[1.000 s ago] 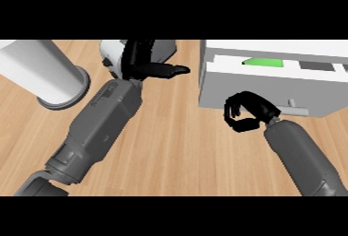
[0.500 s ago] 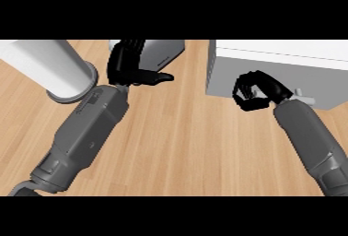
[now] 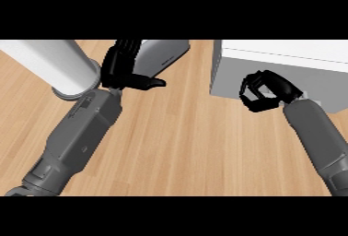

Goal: Pick up the cup, place it into the drawer and close the drawer

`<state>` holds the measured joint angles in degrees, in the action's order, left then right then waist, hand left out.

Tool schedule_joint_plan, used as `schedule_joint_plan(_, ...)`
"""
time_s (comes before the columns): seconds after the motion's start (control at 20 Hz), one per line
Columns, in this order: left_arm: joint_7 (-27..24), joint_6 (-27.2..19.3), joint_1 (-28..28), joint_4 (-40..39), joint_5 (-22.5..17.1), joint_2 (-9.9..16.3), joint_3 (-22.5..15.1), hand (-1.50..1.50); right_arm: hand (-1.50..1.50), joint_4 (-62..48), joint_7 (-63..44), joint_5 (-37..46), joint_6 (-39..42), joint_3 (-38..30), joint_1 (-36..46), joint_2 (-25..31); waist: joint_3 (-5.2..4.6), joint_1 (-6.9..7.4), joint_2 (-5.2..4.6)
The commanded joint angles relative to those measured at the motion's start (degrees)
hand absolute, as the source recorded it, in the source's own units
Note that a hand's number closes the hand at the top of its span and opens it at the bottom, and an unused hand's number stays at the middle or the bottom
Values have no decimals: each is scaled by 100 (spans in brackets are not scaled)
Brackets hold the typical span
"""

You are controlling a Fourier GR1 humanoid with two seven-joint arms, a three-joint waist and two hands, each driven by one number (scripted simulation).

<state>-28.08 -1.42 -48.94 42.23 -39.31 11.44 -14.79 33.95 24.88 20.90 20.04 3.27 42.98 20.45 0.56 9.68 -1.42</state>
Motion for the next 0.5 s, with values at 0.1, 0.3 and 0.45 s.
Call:
schedule_joint_plan(0.1, 41, 183, 170, 113, -19, -13, -74, -150, 150, -168, -473, -111, -430, -581, 985, 668, -34, 255, -141)
schedule_joint_plan(0.3, 38, 220, 177, 142, -25, 32, -55, -150, 150, -30, -510, -244, -198, -641, 934, 757, -34, 244, -164)
schedule_joint_plan(0.45, 46, 278, 248, 217, -78, 56, -27, -150, 150, 72, -560, -312, -127, -668, 880, 780, -39, 330, -137)
